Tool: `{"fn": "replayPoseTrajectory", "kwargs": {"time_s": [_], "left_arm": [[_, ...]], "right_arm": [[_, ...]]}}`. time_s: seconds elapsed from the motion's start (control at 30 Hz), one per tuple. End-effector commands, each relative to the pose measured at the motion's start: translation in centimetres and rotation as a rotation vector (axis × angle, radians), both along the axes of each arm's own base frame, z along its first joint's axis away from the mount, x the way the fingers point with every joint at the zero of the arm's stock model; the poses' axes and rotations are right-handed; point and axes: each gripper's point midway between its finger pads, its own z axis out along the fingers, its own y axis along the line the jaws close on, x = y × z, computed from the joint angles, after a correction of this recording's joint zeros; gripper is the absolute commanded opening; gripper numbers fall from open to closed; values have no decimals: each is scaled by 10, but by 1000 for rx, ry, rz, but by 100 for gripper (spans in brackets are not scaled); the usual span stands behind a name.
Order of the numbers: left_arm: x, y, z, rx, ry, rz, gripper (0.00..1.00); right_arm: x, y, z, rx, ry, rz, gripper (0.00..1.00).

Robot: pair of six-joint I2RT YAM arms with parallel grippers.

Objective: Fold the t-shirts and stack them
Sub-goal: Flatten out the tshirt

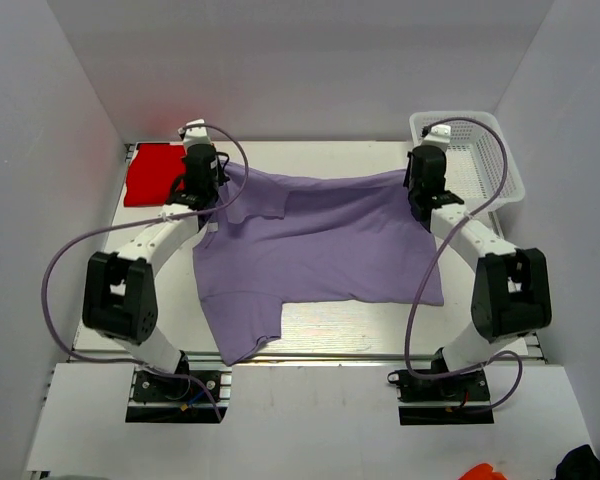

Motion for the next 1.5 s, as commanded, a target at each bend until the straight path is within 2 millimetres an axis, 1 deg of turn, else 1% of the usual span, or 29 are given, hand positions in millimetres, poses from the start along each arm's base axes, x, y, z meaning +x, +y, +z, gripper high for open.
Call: {"fn": "replayPoseTrajectory", "kwargs": {"time_s": [0.0,0.07,0.13,0.17,0.33,0.37,0.5,0.53,0.57,0.6,0.63,0.67,0.7,0.8,0.83,0.87,0.93,1.0,1.1,1.13,1.17,1.2,1.23,1.27,1.3,1.33,1.37,1.4,1.47], "left_arm": [[20,10,12,-8,-32,40,0],[32,10,-2,-13,-8,43,0],[39,15,-8,-19,1,58,0],[44,17,-9,-23,2,55,0],[65,23,-35,-25,39,54,0],[71,17,-34,-45,34,37,0],[94,16,-51,-57,58,11,0],[96,21,-59,-53,87,21,9],[108,15,-44,-65,64,-3,24],[115,13,-61,-55,100,-13,44],[121,10,-63,-47,111,-29,68],[128,12,-50,-53,109,-35,99],[132,9,-57,-56,130,-48,100],[133,3,-37,-62,114,-84,100],[128,2,-42,-64,123,-93,100],[122,-1,-24,-76,90,-117,100],[111,-4,-19,-74,83,-143,100],[96,-6,4,-66,48,-181,100],[67,-14,13,-75,80,-222,100],[56,-21,13,-78,95,-243,100],[45,-22,9,-83,114,-257,100],[24,-32,-15,-109,176,-325,100],[12,-38,-19,-147,183,-354,100],[-3,-42,-6,-168,151,-386,100],[-24,-55,-28,-203,194,-444,100],[-36,-59,-33,-236,207,-463,100],[-50,-61,-25,-253,192,-484,100],[-67,-61,-44,-275,239,-487,100],[-92,-69,-54,-319,278,-515,100]], "right_arm": [[24,-9,16,-15,-47,-42,0],[34,-3,20,-9,-56,-18,0],[43,-1,8,-30,-31,1,0],[49,7,15,-21,-53,33,0],[71,14,1,-54,-15,73,0],[77,14,8,-50,-29,67,0],[94,9,-17,-65,43,15,4],[96,10,-18,-65,45,9,7],[99,9,-18,-63,44,4,12],[108,14,-10,-61,24,9,23],[109,13,-18,-66,51,9,31],[114,15,-8,-62,32,10,44],[117,15,-2,-67,32,19,69],[113,23,16,-65,24,67,89],[109,35,10,-38,39,138,89],[105,38,35,-21,-14,162,89],[93,50,26,-15,8,245,89],[80,64,48,11,-35,328,89],[57,82,46,70,-5,435,91],[42,84,53,84,-5,463,91],[31,87,36,111,32,473,91],[24,86,30,128,46,471,91],[12,86,49,163,5,461,91],[-6,87,12,196,83,472,91],[-16,85,18,214,68,462,91],[-24,83,22,264,61,434,91],[-42,81,-13,280,141,420,91],[-50,80,-12,295,140,416,91],[-76,80,-31,358,197,394,91]]}}
